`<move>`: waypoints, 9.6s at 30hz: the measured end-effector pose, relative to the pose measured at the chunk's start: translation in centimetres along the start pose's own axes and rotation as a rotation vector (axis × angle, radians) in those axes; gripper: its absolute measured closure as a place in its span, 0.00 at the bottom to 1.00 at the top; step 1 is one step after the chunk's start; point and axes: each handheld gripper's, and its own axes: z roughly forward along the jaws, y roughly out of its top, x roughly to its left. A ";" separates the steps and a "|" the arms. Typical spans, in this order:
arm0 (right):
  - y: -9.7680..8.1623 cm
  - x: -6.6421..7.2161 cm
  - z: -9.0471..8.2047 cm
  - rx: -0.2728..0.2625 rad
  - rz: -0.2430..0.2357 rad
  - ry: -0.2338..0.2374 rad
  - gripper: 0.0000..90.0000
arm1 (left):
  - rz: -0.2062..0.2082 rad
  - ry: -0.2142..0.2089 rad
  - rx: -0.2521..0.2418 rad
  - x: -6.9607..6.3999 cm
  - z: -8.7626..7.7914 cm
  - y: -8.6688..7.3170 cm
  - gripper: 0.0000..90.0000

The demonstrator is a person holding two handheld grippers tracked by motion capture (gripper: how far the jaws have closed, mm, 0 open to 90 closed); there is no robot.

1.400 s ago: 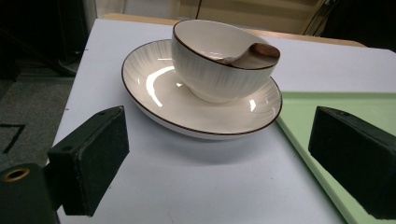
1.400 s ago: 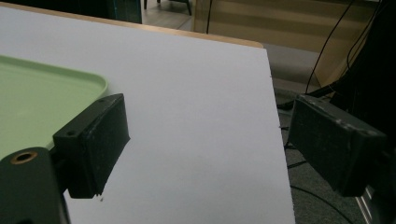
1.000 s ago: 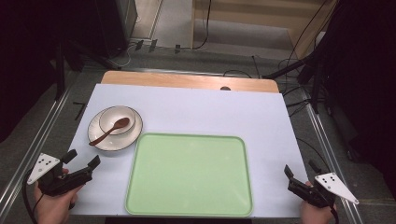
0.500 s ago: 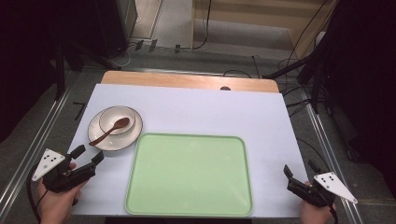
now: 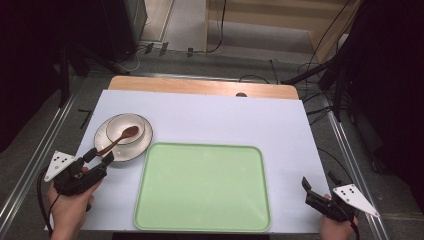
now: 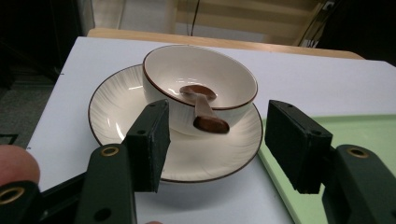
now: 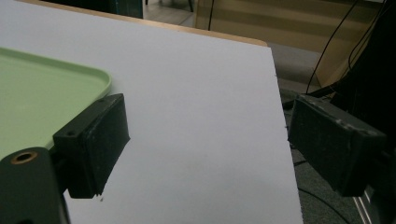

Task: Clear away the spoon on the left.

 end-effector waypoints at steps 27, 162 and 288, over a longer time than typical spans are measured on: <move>0.0 0.1 0.0 -0.010 -0.002 -0.008 0.15 | -0.069 0.059 0.016 0.0 1.9 1.1 0.58; -0.2 -0.4 -0.2 -0.017 0.020 -0.014 0.15 | 0.043 -0.070 -0.020 -8.6 1.4 -4.6 0.95; -0.2 -0.5 -0.1 -0.008 0.016 -0.002 0.15 | 0.025 -0.096 0.038 1.2 -2.2 -2.2 0.00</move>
